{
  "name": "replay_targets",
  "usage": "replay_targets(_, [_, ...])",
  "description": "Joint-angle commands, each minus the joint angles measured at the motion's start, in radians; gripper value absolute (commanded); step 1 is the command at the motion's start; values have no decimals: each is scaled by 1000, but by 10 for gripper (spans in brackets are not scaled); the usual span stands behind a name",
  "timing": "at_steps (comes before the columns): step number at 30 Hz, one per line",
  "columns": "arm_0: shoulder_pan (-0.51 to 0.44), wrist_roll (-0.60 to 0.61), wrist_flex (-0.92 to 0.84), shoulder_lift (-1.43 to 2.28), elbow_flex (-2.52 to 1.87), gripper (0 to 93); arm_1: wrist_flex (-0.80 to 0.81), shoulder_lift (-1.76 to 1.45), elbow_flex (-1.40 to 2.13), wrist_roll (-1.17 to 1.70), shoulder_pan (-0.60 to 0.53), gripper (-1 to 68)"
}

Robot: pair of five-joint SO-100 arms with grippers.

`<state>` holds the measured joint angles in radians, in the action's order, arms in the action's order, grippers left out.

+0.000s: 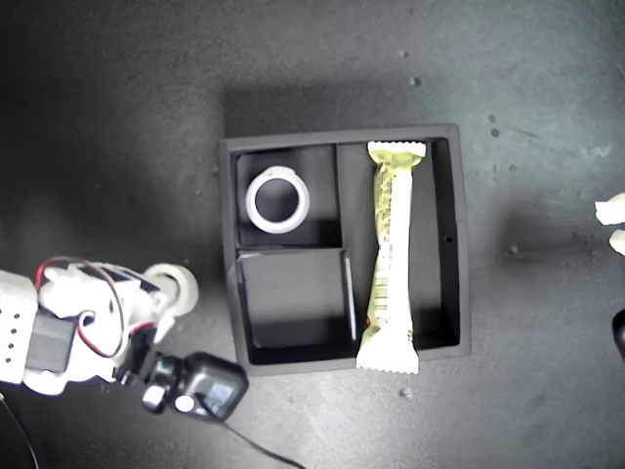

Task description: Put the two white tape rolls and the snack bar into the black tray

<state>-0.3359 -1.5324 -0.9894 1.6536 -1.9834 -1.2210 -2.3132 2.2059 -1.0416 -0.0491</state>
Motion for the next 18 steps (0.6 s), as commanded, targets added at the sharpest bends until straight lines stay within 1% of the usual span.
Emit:
replay_targets(1, [43, 86, -295, 35, 296, 5, 87, -23, 38, -41, -37, 71])
replay_targets(6, [71, 213, -606, -106, 799, 3, 224, -25, 164, -110, -81, 71])
replay_targets(11, [66, 295, -838, -492, 1442, 6, 351, -64, 308, -198, -123, 71])
replay_targets(14, [66, 318, -842, -672, 1640, 8, 431, -160, 420, -239, -133, 68])
replay_targets(18, [71, 295, -842, -779, 1678, 8, 477, -334, 535, -250, -127, 42])
